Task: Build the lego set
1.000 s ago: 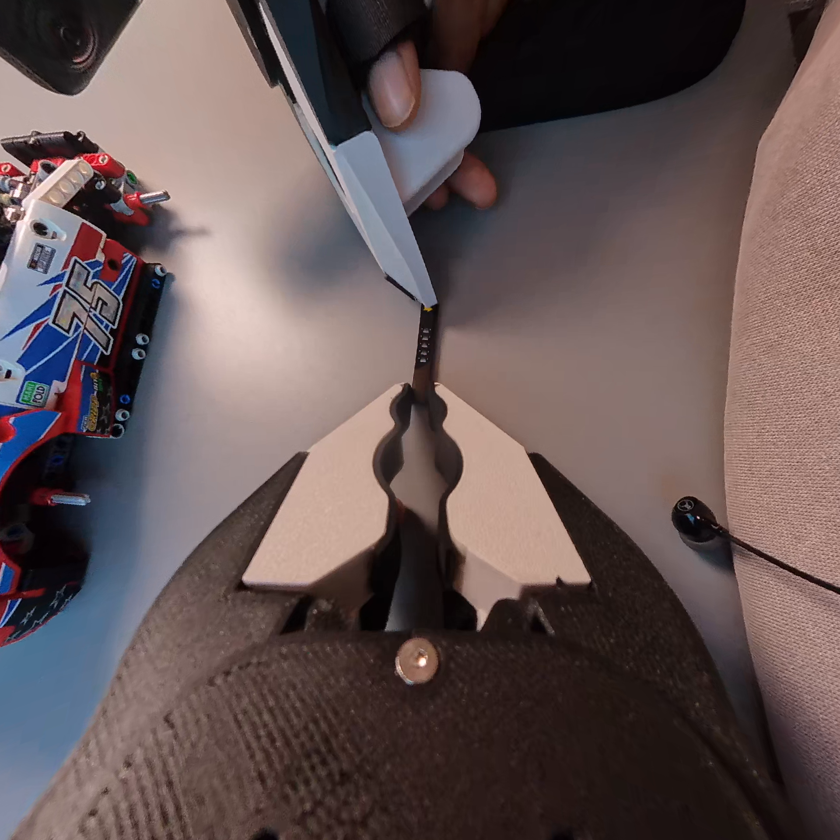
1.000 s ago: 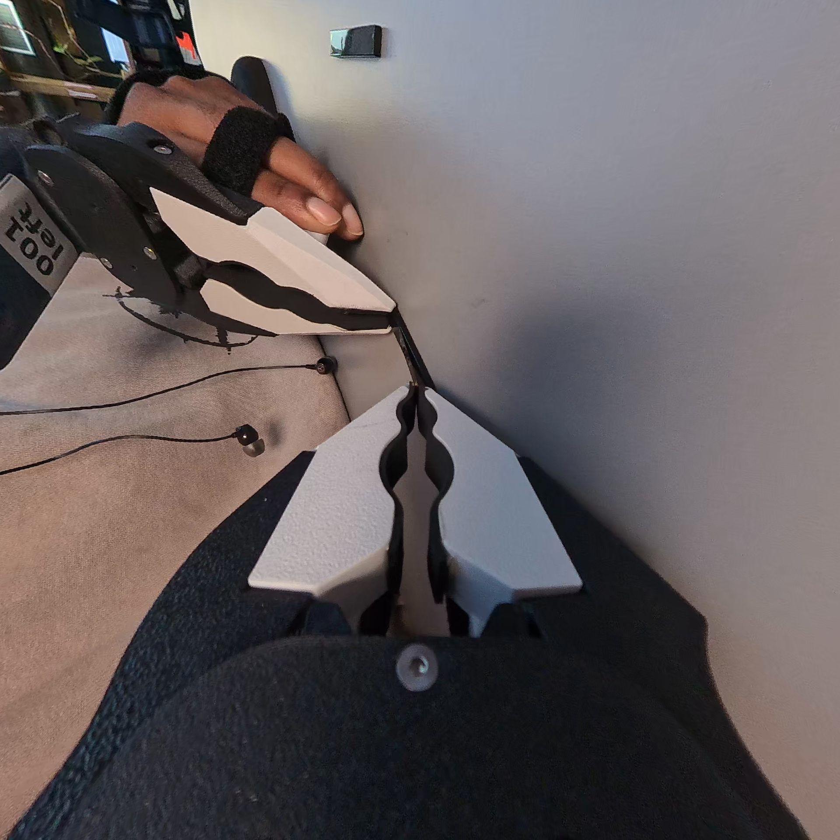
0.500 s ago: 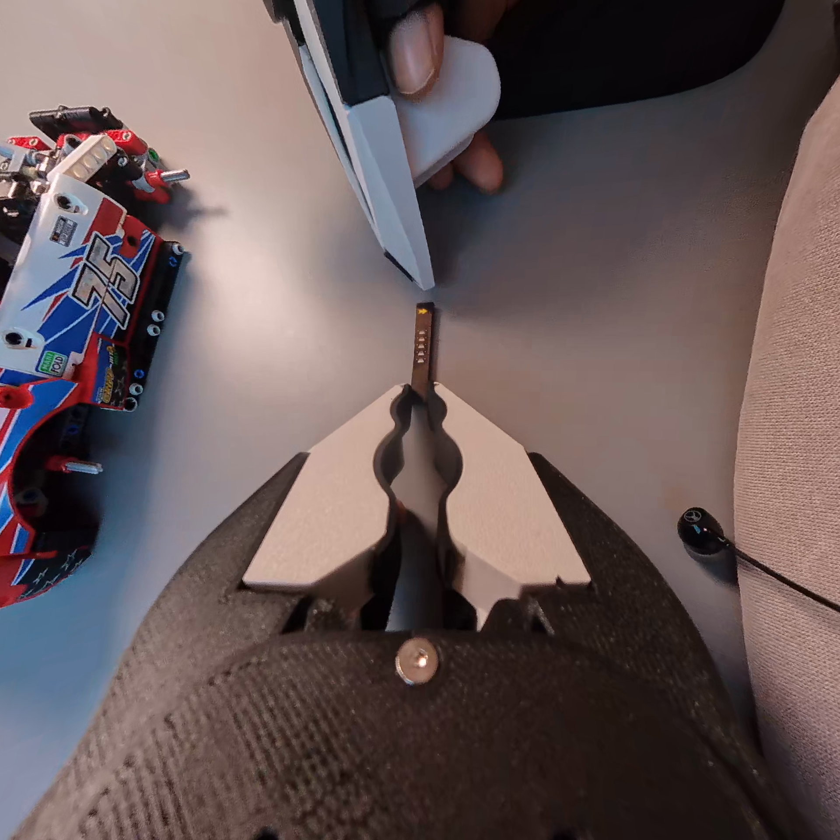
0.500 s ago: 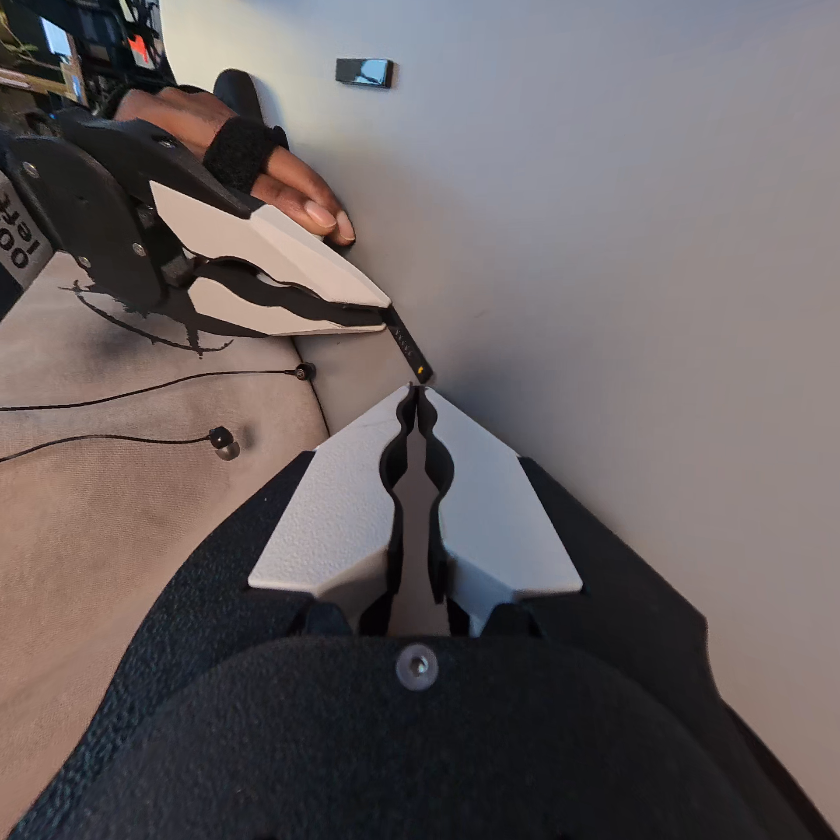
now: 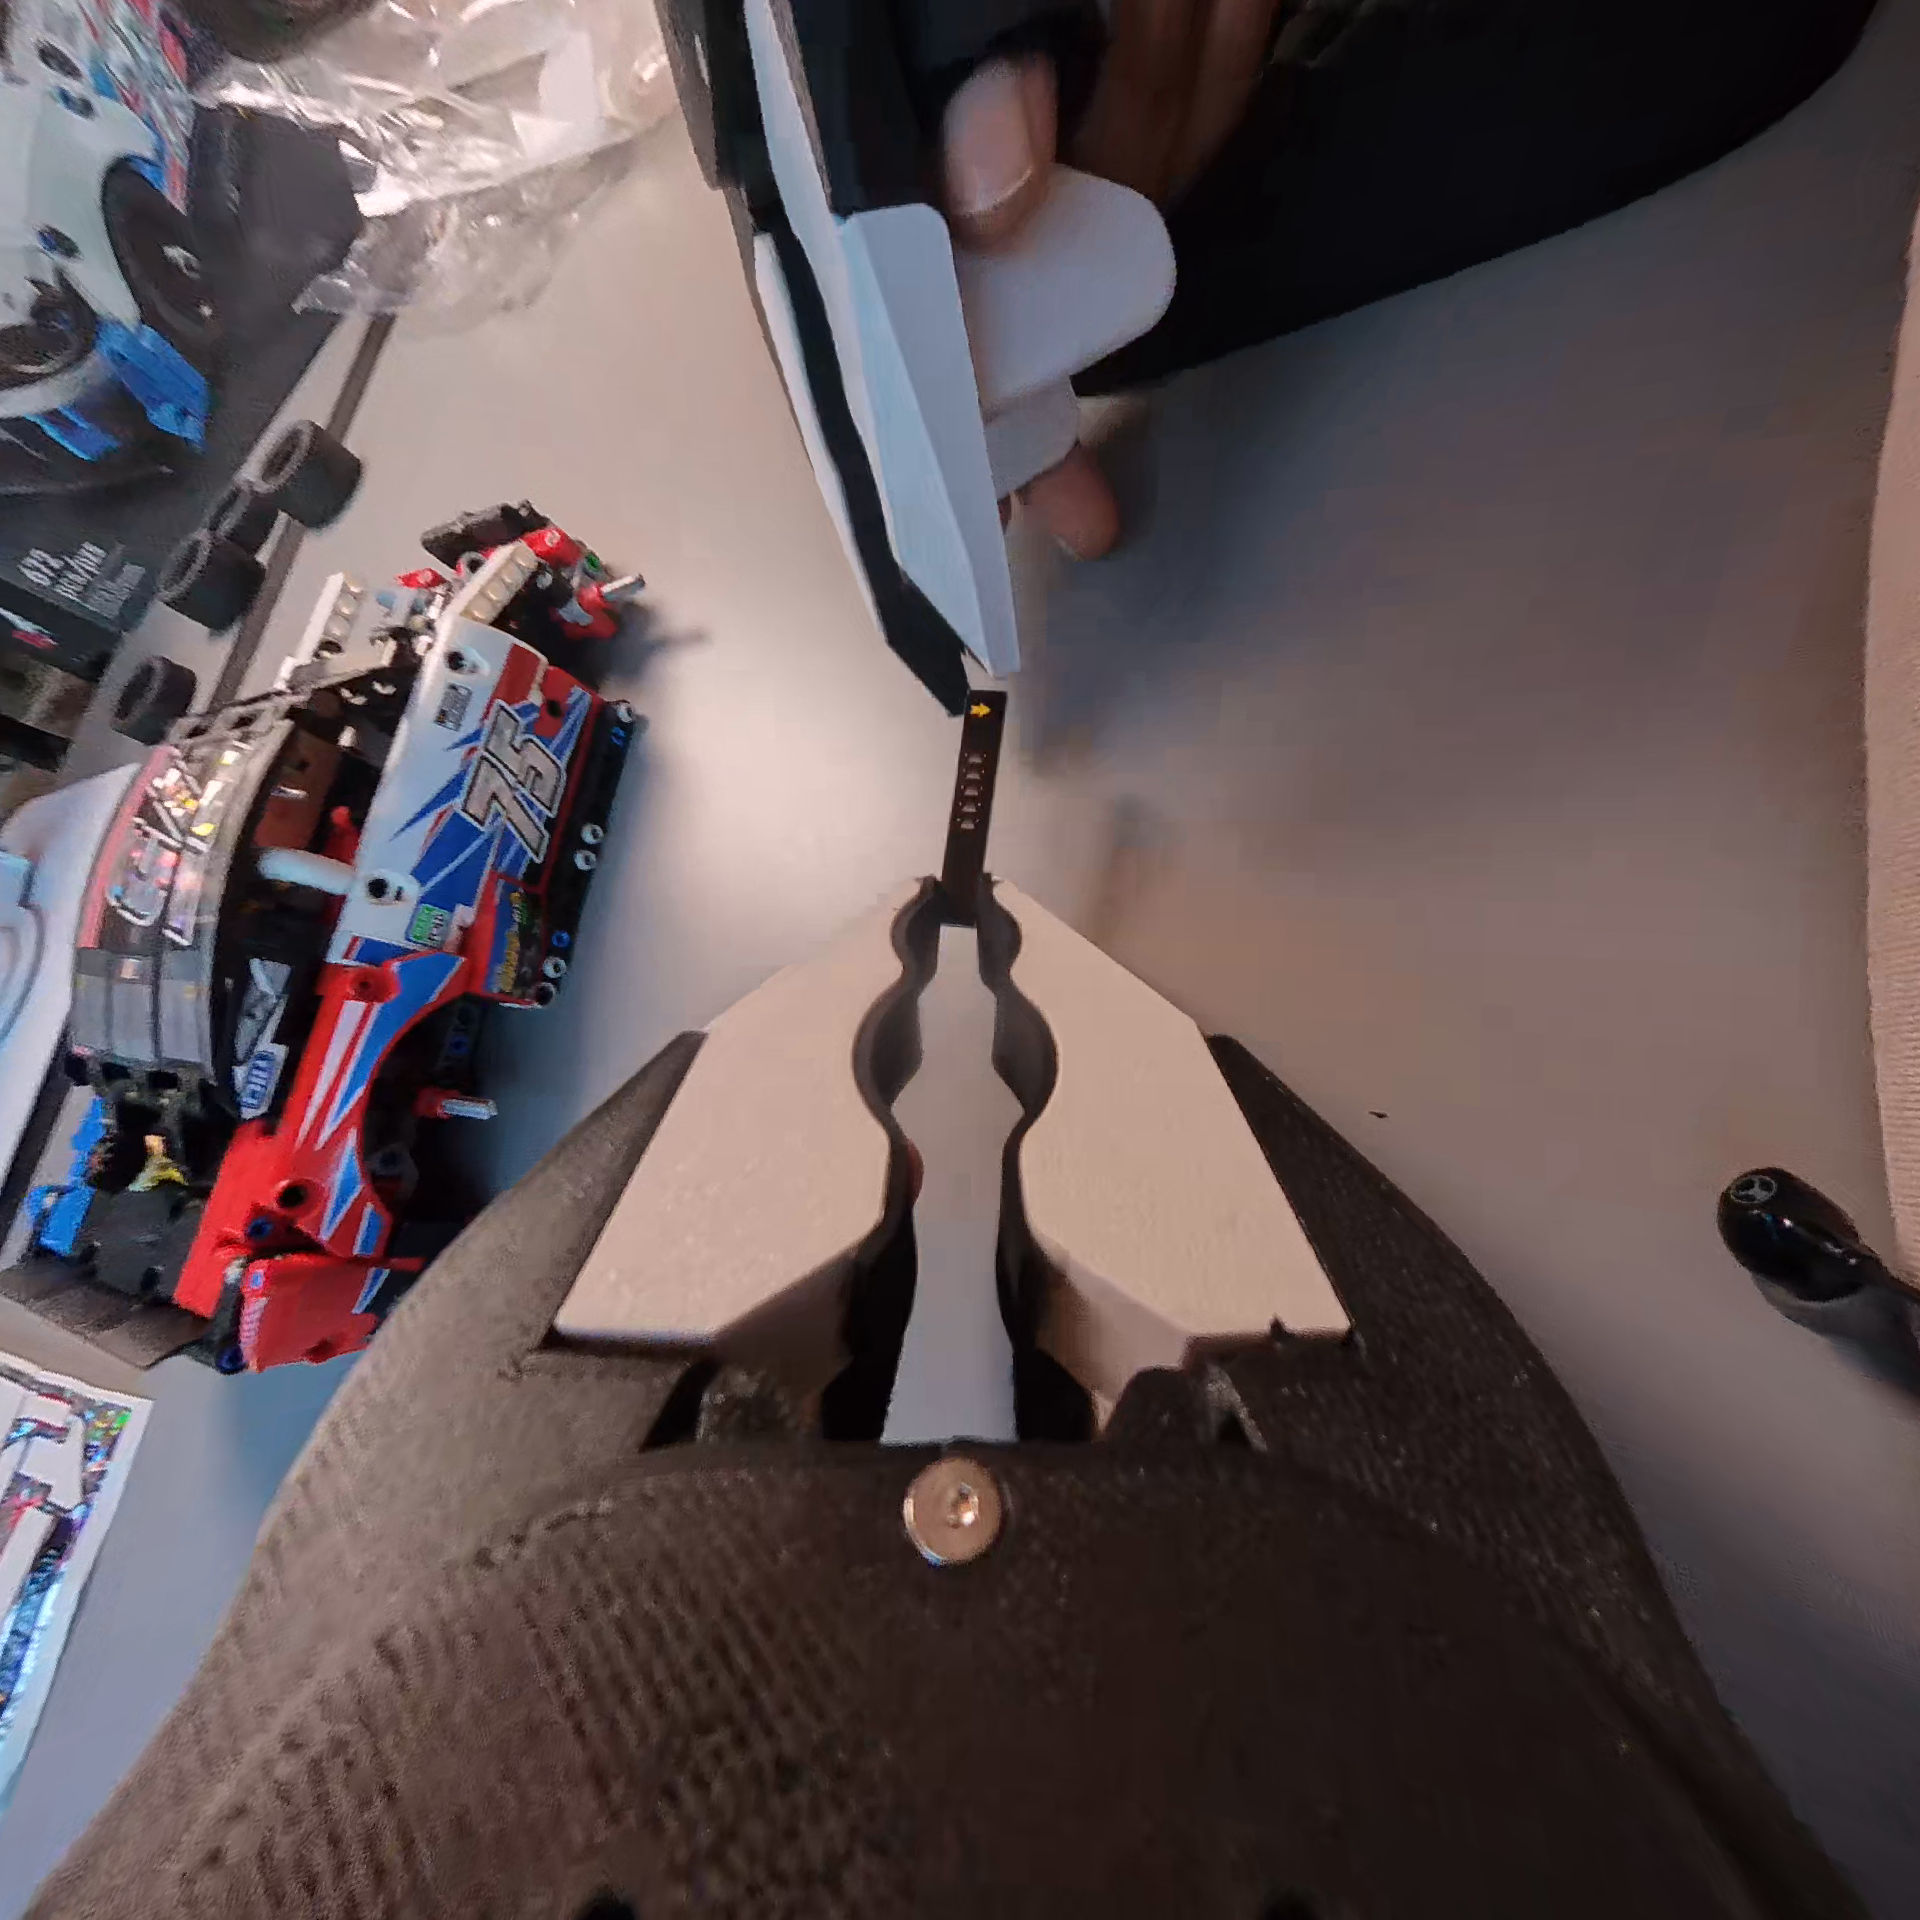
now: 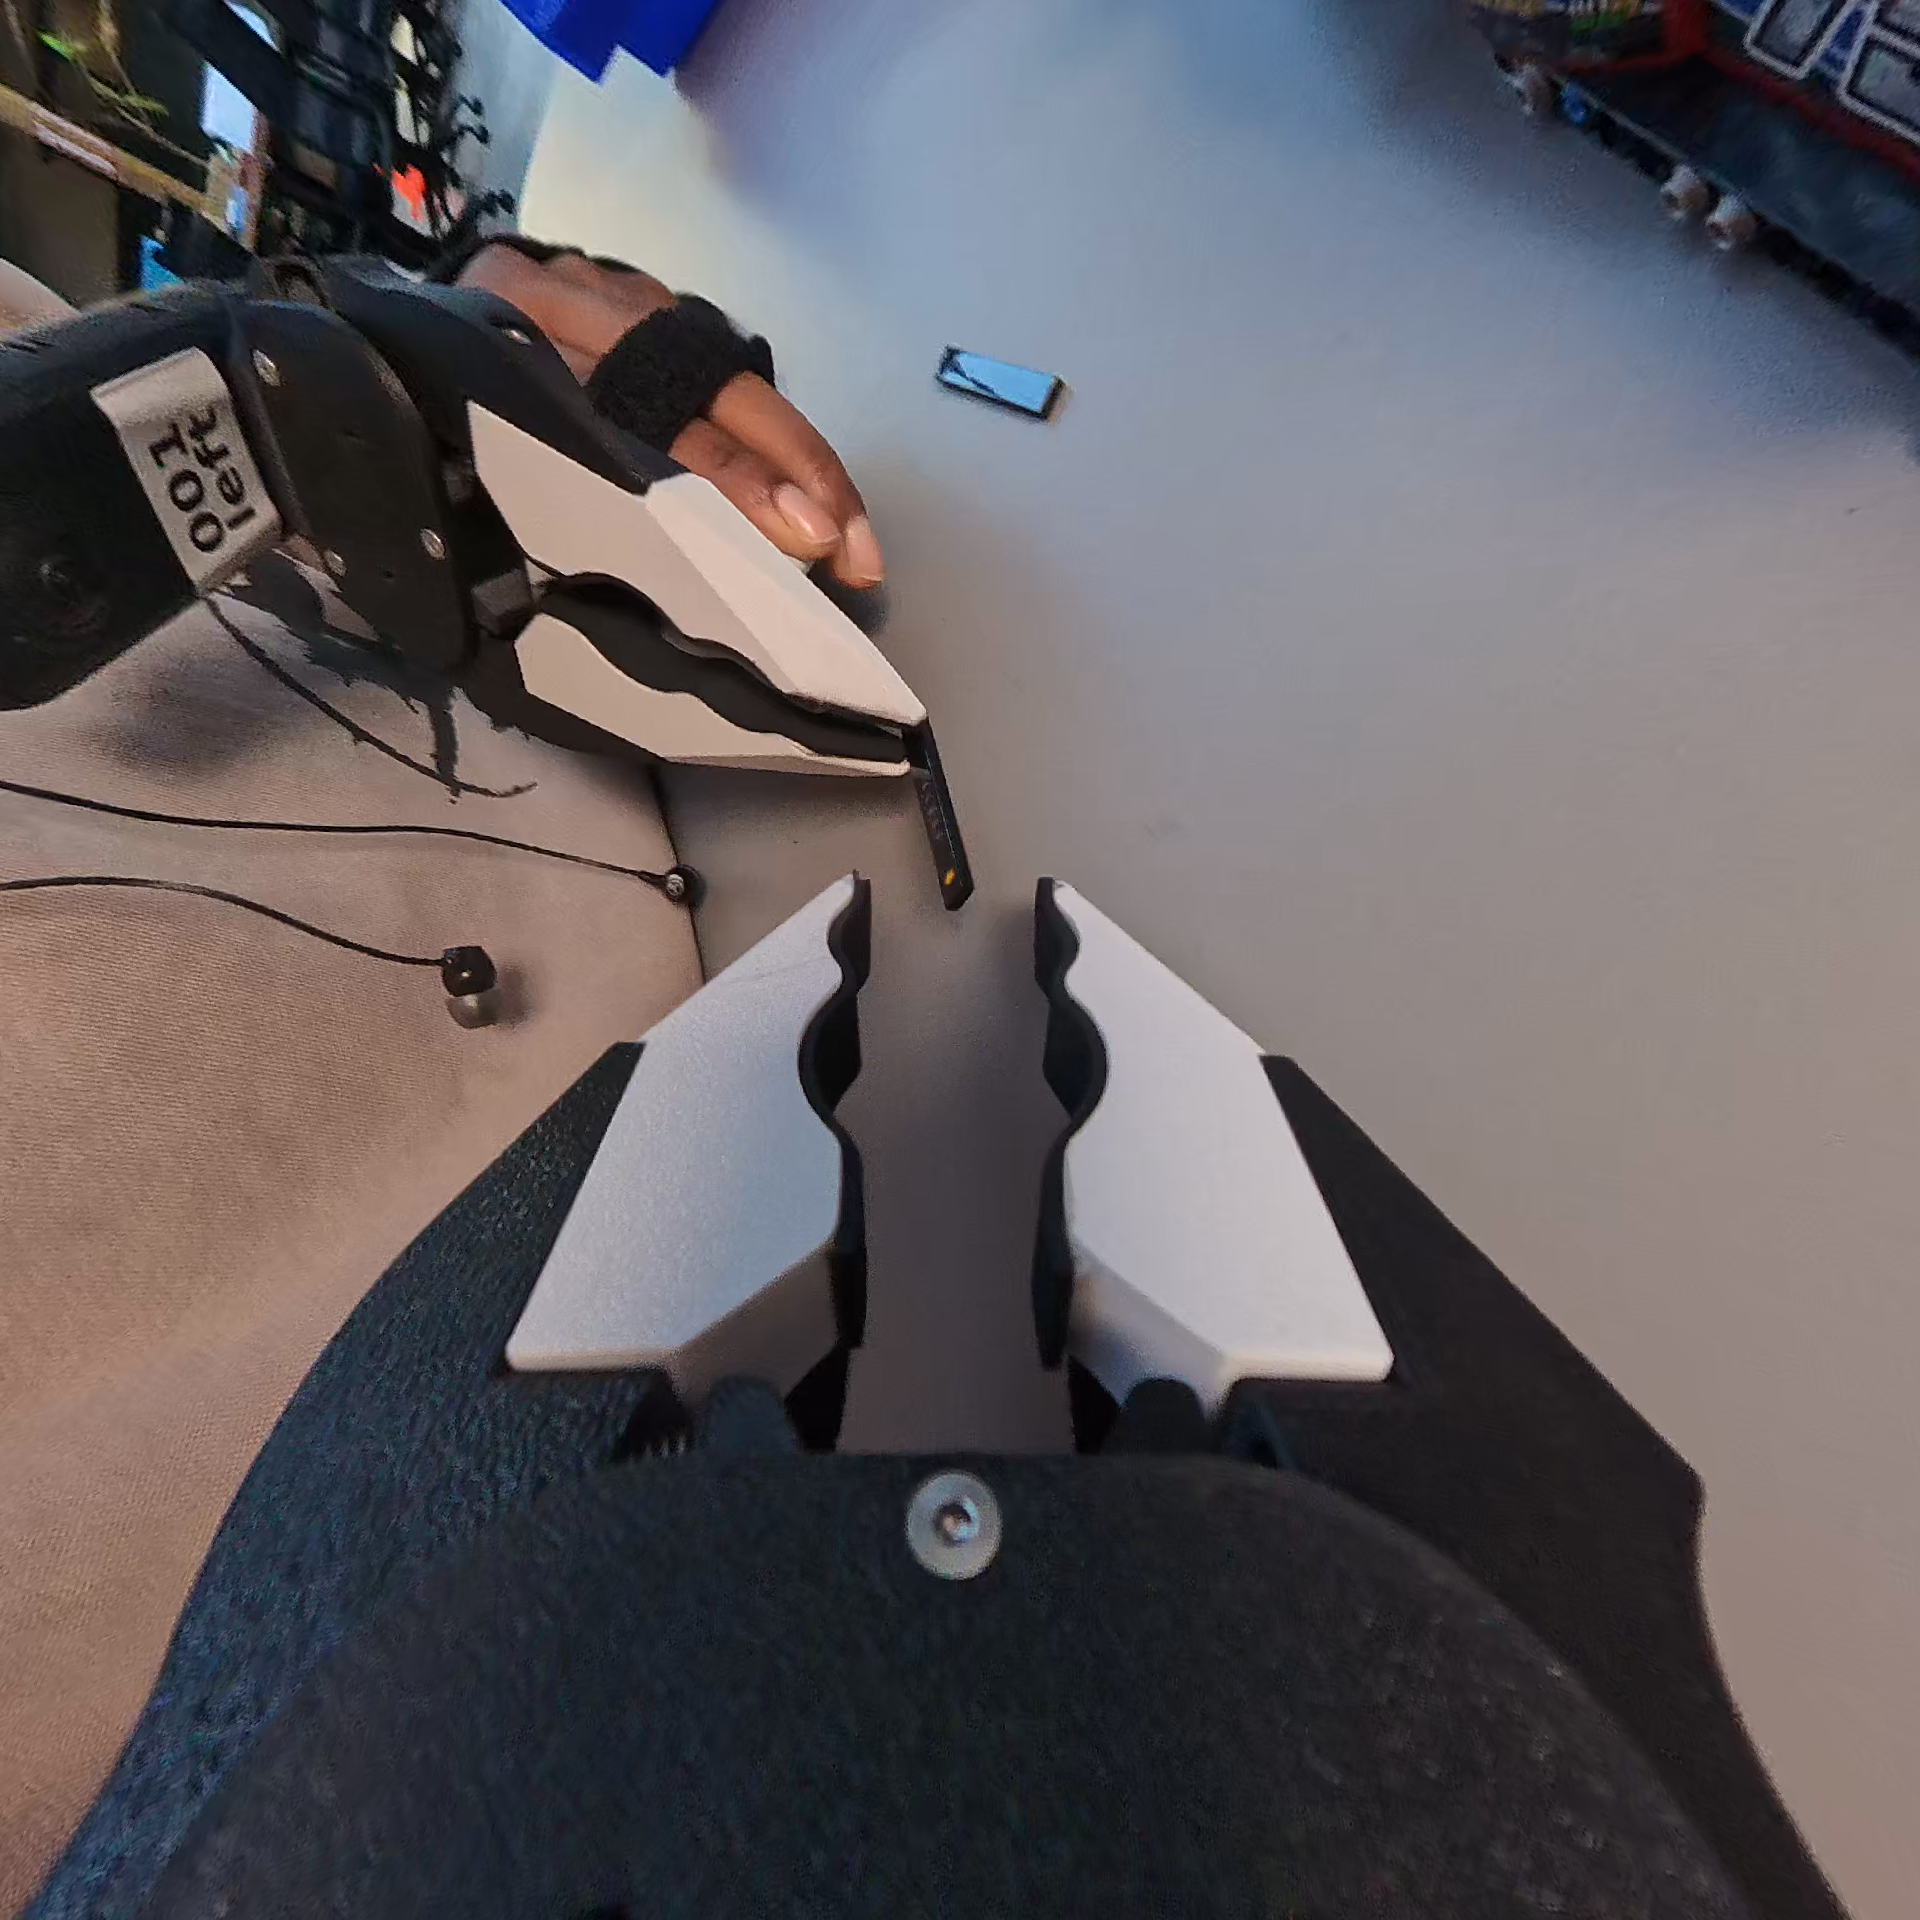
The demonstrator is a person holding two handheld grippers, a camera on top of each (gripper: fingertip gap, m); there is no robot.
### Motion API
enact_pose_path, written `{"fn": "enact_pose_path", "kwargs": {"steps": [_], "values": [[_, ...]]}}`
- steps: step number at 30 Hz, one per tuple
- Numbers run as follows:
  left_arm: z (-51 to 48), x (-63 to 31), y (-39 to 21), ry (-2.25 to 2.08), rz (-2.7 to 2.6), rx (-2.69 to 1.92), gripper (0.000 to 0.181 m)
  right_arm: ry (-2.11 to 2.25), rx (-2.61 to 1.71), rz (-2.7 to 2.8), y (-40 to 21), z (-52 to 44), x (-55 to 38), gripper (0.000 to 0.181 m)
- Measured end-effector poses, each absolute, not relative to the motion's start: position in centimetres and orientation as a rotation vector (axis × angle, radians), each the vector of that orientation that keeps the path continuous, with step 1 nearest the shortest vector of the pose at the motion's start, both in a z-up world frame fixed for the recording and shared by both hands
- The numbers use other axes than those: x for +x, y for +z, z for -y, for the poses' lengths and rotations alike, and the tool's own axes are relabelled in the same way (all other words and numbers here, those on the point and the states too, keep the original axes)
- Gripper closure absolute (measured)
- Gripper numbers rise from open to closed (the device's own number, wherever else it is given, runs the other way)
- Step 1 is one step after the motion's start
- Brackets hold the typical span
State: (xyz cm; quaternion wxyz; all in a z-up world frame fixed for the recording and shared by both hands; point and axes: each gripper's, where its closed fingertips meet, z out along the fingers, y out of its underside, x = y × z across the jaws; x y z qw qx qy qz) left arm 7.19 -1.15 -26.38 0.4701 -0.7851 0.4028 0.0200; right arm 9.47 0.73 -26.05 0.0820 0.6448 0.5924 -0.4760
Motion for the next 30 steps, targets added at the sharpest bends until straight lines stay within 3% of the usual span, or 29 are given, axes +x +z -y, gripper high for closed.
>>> {"fn": "enact_pose_path", "kwargs": {"steps": [3,7,10,13,15,17,19,22,30], "values": [[0.7,6.9,-25.1,0.136,-0.979,-1.849,0.176,-1.563,1.911,-1.714,-25.0,-0.4,8.5,0.153],[0.4,6.5,-23.9,0.219,-0.966,-1.784,0.176,-1.69,1.911,-1.634,-24.0,-0.1,7.6,0.179],[0.4,6.6,-23.3,0.18,-0.918,-1.771,0.176,-1.74,1.885,-1.576,-23.2,-0.1,7.8,0.181],[0.4,7.2,-22.8,-0.25,-0.692,-1.867,0.175,-1.739,1.855,-1.578,-23.0,-0.2,8.3,0.181],[0.7,7.5,-20.9,-0.752,-0.424,-1.854,0.151,-1.792,1.809,-1.545,-21.9,-0.2,8.4,0.181],[0.9,7.1,-19.2,-1.138,-0.226,-1.79,0.143,-1.814,1.774,-1.578,-21.1,0.0,8.3,0.181],[0.9,7.0,-19.3,-1.277,-0.158,-1.78,0.148,-1.824,1.712,-1.66,-20.4,0.8,8.3,0.181],[1.7,8.0,-19.3,-1.309,-0.227,-1.784,0.18,-1.859,1.657,-1.751,-19.5,1.5,7.9,0.181],[1.7,7.0,-16.8,-1.297,-0.201,-1.663,0.181,-2.058,1.633,-1.725,-16.5,0.7,7.6,0.181]]}}
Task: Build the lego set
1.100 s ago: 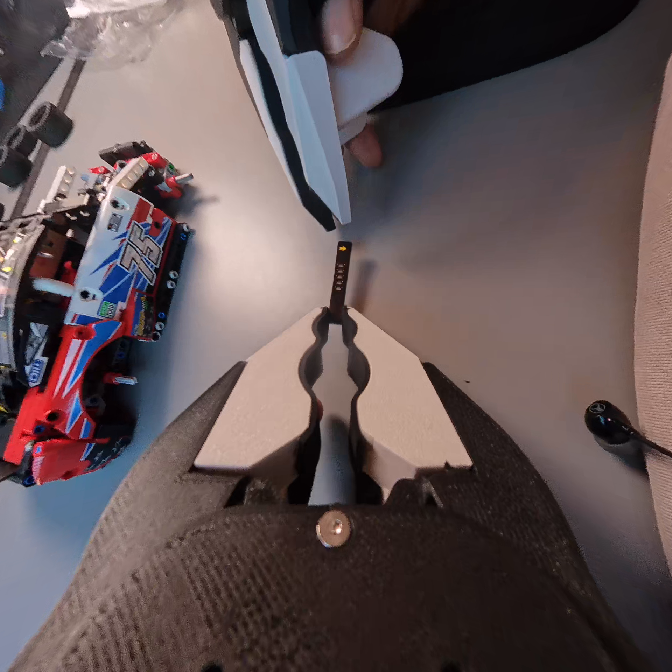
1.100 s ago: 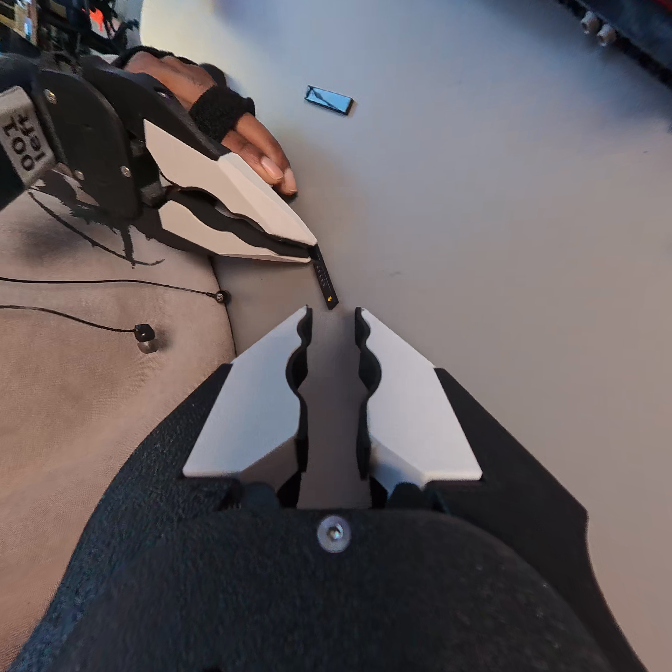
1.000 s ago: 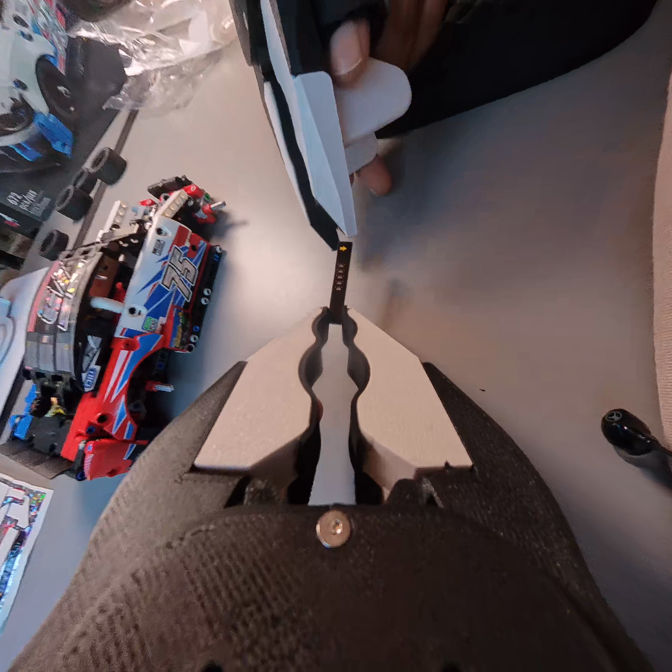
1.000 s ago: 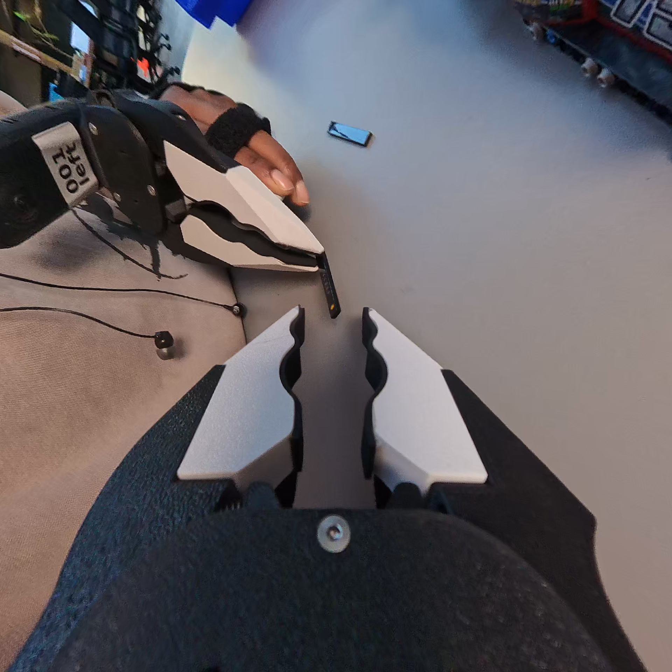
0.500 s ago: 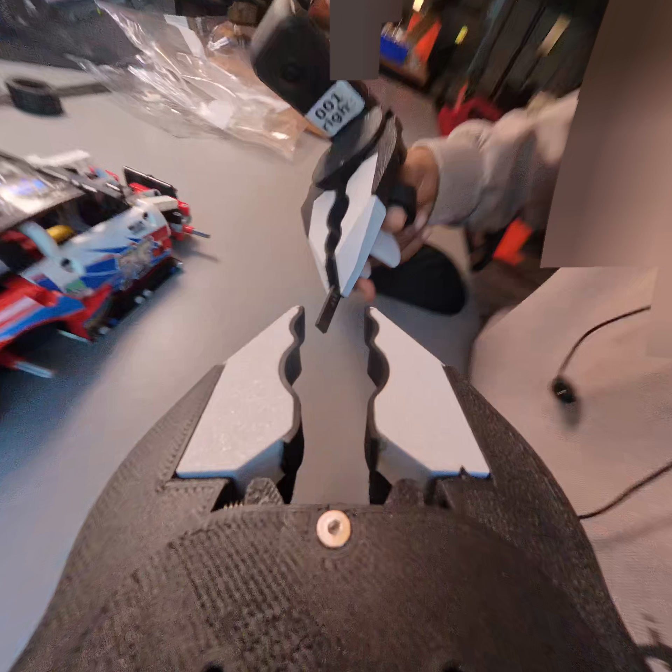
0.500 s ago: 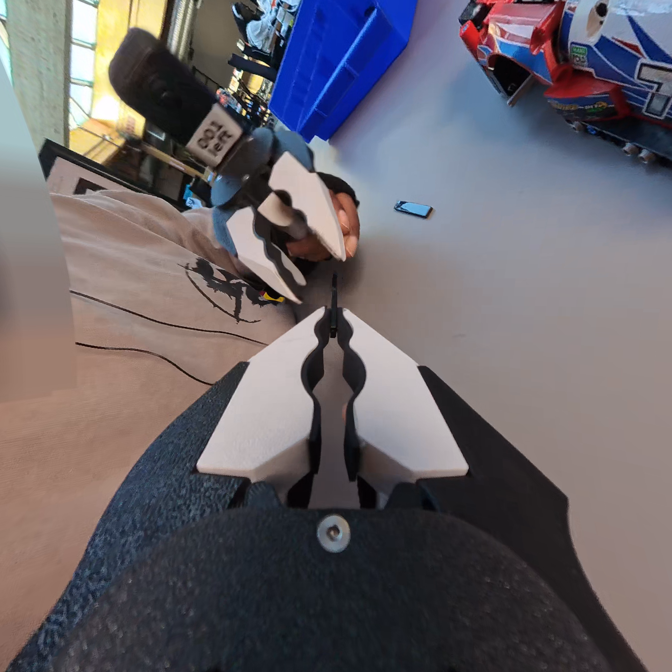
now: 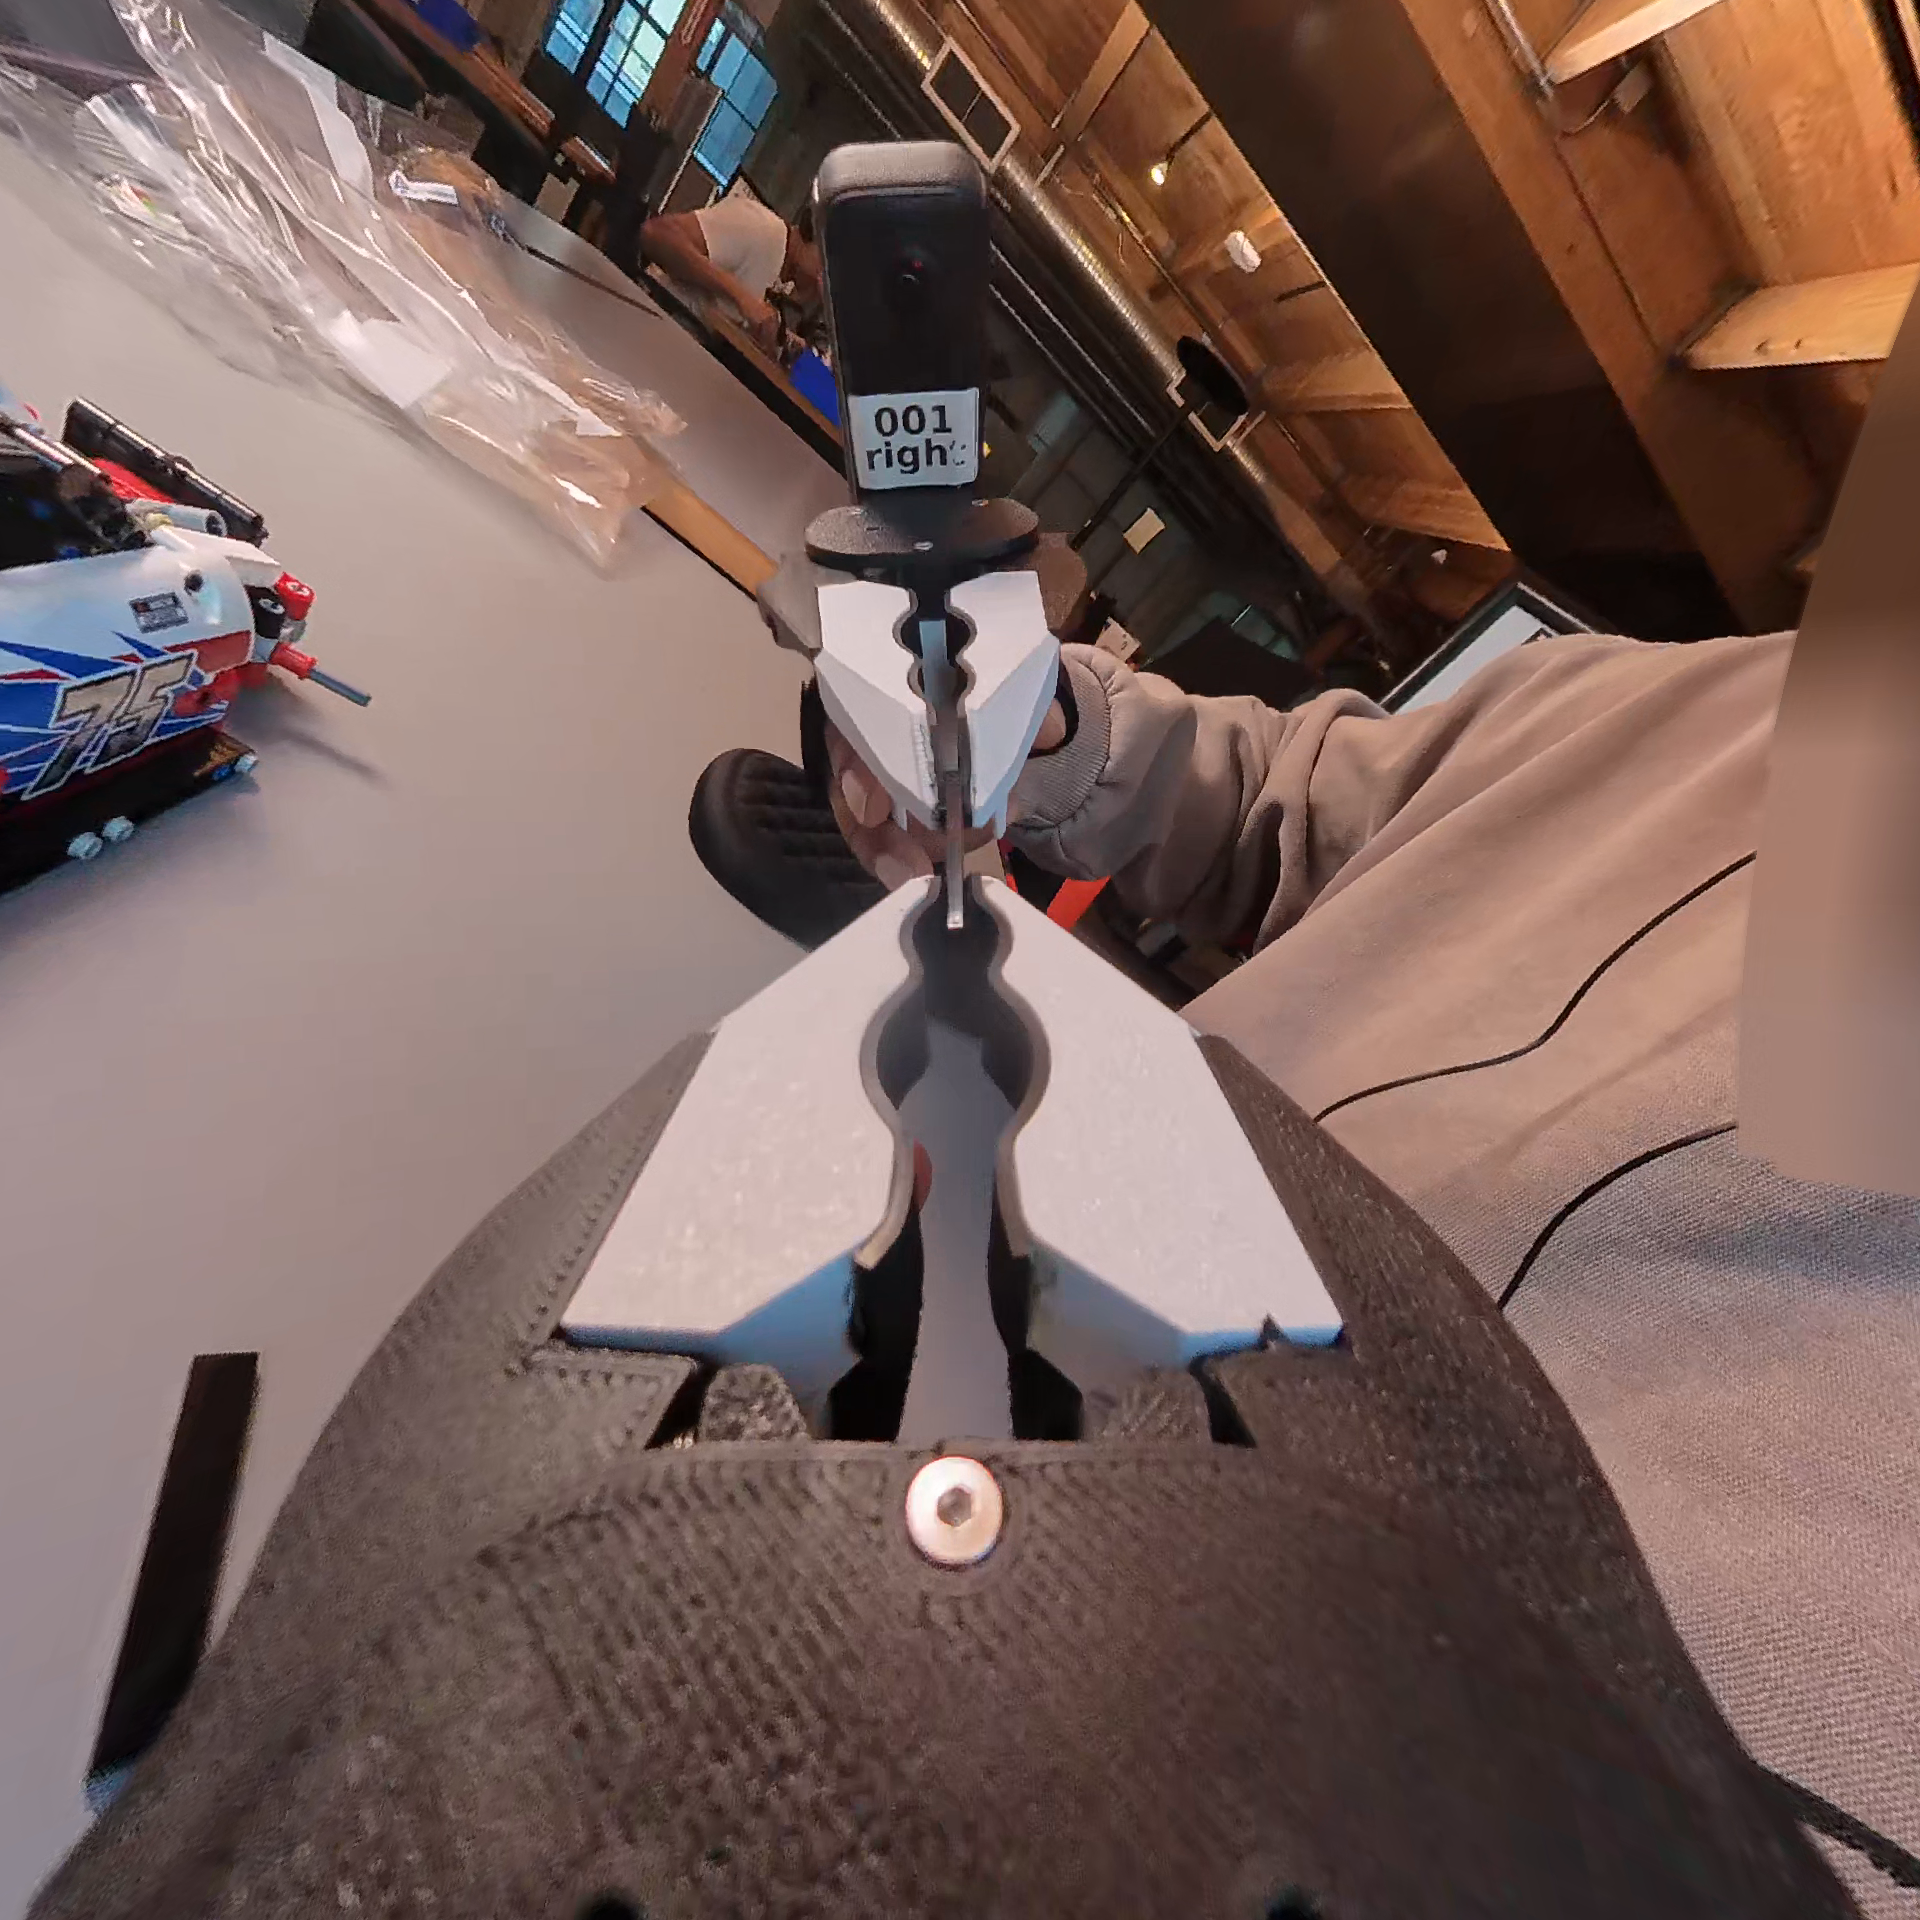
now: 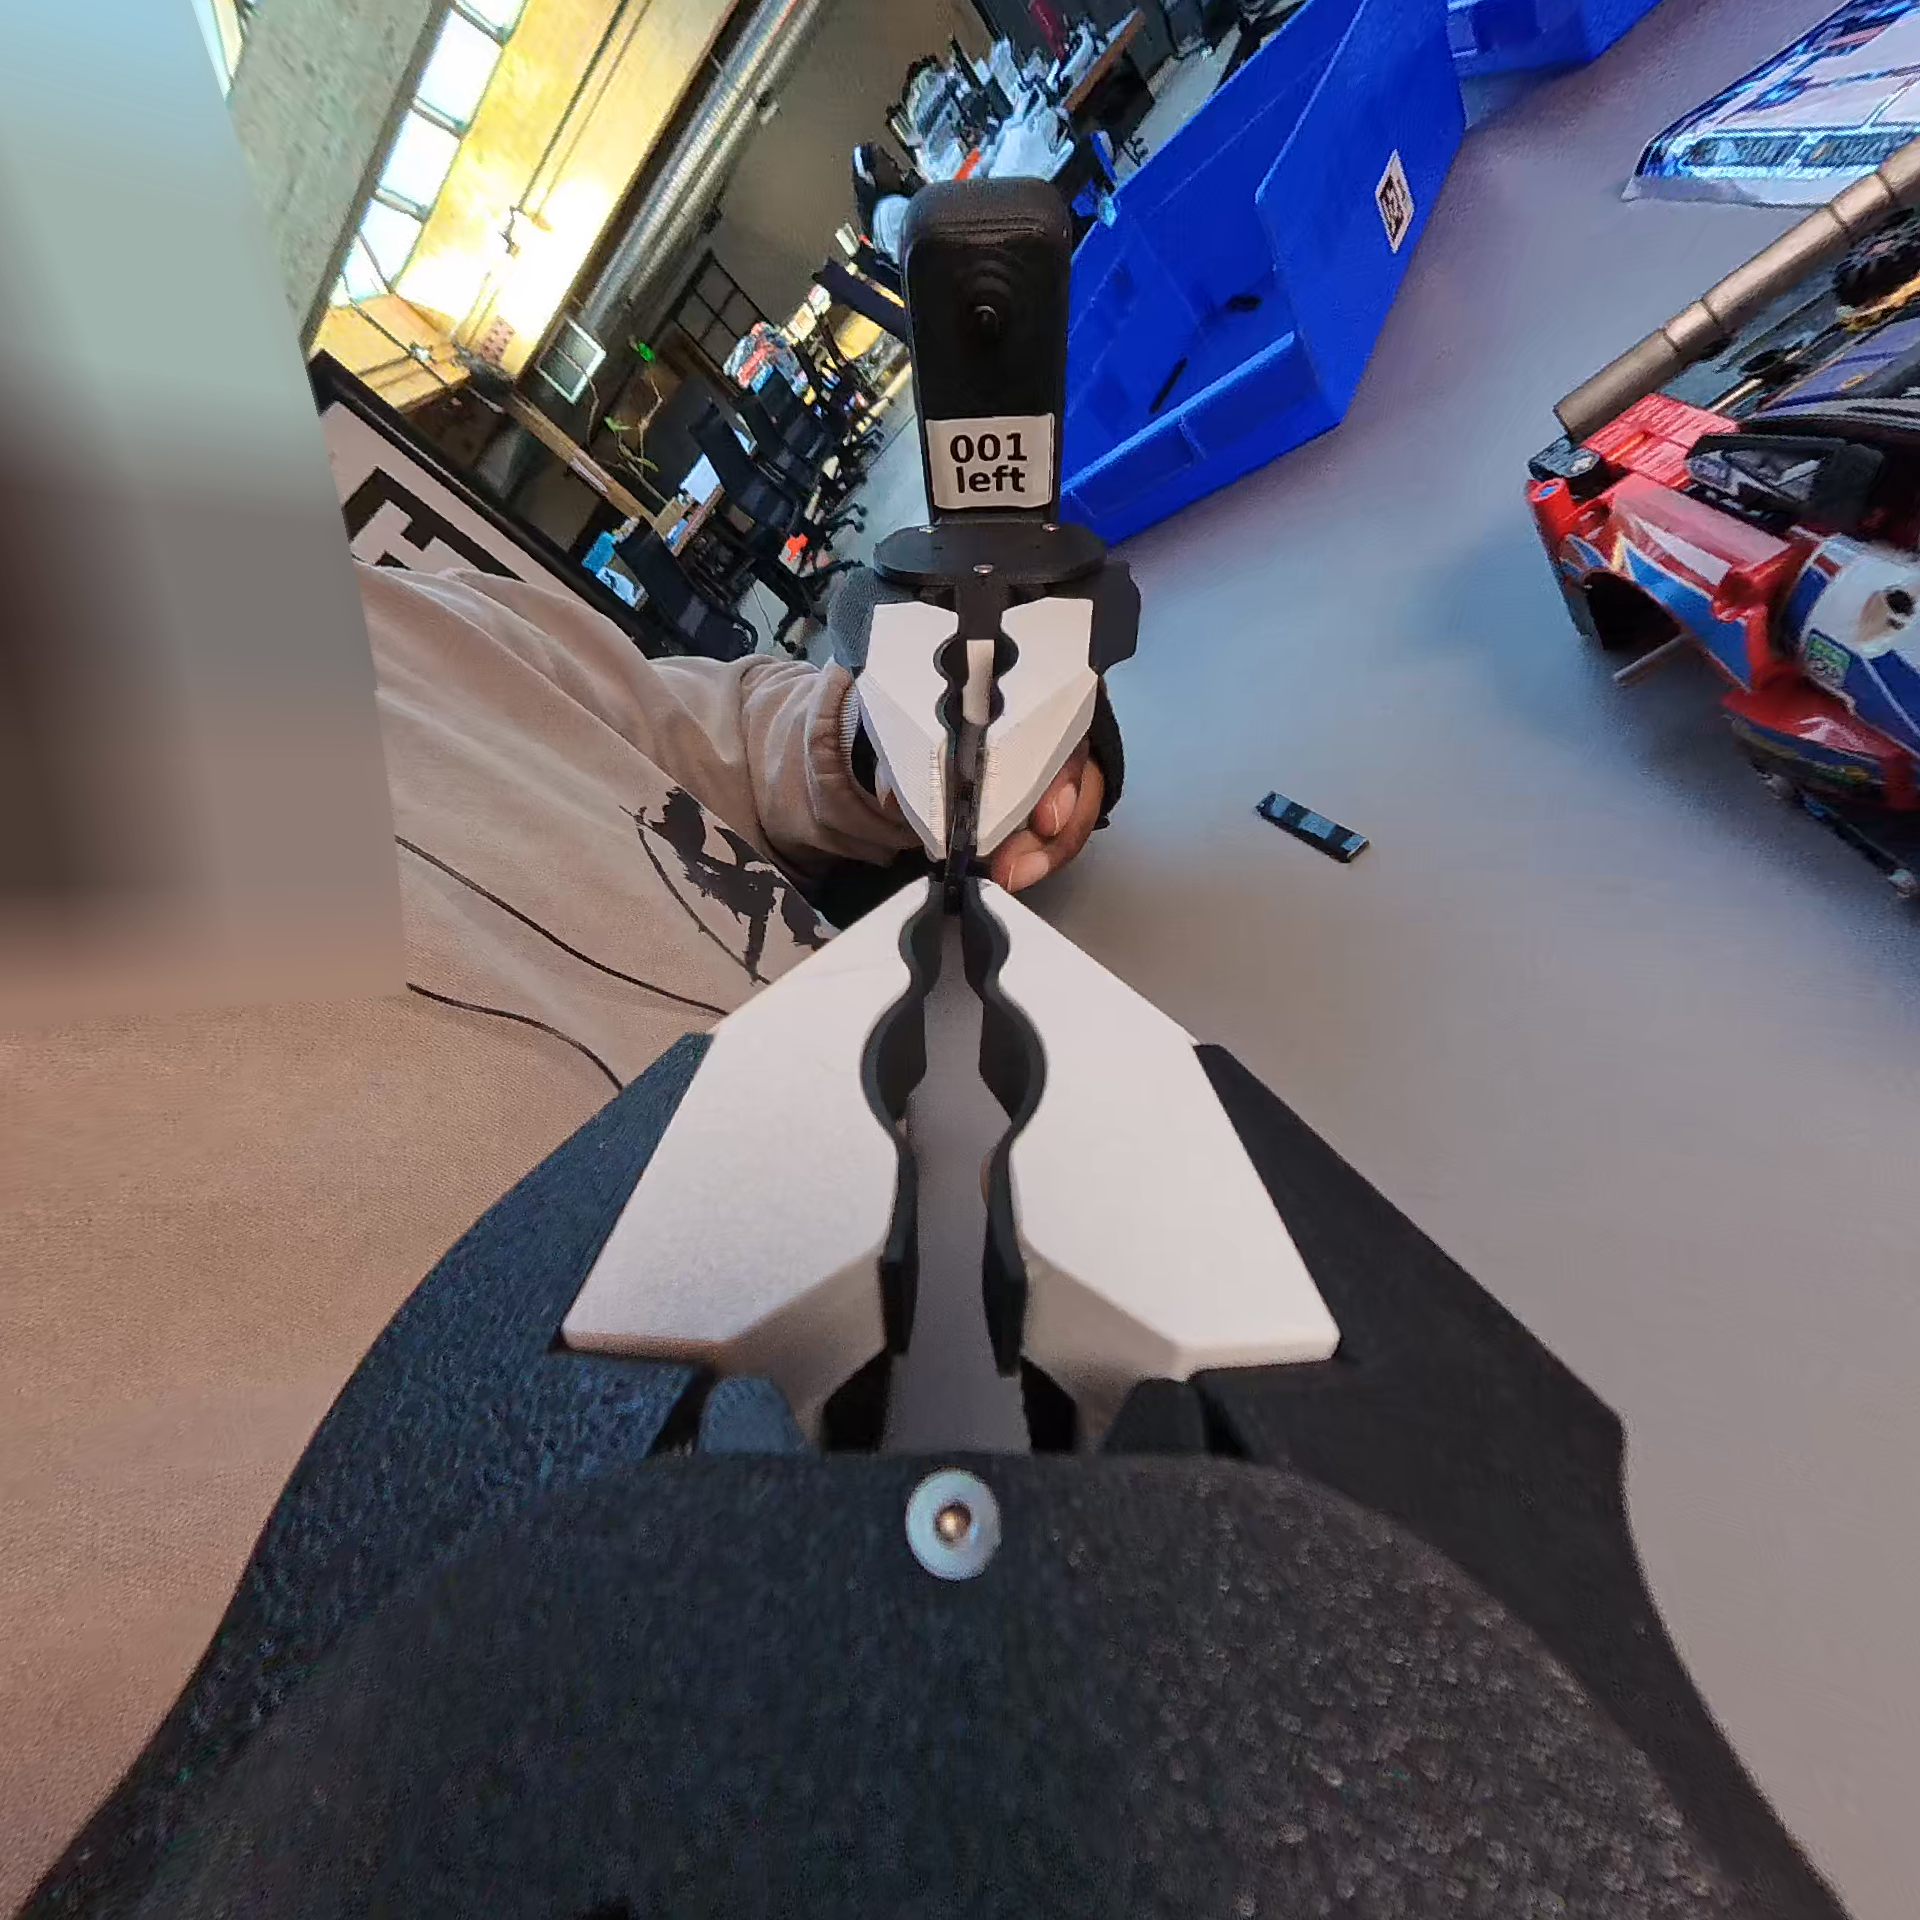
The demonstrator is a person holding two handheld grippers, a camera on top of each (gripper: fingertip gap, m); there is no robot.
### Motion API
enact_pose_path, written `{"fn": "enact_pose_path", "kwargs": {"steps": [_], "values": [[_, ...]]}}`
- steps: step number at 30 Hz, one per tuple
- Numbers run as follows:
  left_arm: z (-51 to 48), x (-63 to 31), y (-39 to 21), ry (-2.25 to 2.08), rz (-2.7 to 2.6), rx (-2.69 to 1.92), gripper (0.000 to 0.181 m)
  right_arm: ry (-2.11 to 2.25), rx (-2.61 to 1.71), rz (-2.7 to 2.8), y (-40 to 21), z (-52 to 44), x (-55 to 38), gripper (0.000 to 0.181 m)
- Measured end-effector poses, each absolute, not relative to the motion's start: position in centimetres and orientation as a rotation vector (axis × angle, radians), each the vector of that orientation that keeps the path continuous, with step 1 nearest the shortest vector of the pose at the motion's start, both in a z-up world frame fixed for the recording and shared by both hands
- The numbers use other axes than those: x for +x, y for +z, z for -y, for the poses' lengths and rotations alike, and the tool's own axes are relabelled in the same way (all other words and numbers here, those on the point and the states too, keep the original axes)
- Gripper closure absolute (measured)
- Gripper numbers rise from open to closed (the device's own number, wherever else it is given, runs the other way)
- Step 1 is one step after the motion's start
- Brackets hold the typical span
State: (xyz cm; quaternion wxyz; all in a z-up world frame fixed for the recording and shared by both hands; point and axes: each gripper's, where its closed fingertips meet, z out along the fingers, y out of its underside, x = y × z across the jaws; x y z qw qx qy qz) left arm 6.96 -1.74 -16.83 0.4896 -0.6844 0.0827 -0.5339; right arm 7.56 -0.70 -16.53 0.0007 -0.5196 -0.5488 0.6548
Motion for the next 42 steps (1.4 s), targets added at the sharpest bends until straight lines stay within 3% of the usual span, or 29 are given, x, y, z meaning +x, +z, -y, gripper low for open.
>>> {"fn": "enact_pose_path", "kwargs": {"steps": [10,12,18,23,35,42], "values": [[1.8,6.7,-16.2,-1.456,-0.097,-1.602,0.181,2.212,-1.618,1.521,-15.4,0.2,7.8,0.181],[1.6,6.2,-16.3,-1.491,-0.053,-1.593,0.181,2.236,-1.645,1.445,-15.4,-0.6,7.6,0.171],[1.4,6.0,-16.6,-1.498,-0.026,-1.607,0.181,2.259,-1.719,1.386,-16.1,-0.4,6.7,0.165],[1.2,5.9,-17.2,-1.439,-0.037,-1.649,0.181,2.222,-1.751,1.427,-16.7,0.4,5.8,0.181],[1.3,6.2,-18.8,-1.314,-0.167,-1.789,0.181,1.847,-1.557,1.741,-18.8,0.4,6.8,0.181],[1.3,6.2,-19.0,-1.295,-0.24,-1.808,0.181,1.867,-1.522,1.761,-18.9,0.3,7.1,0.181]]}}
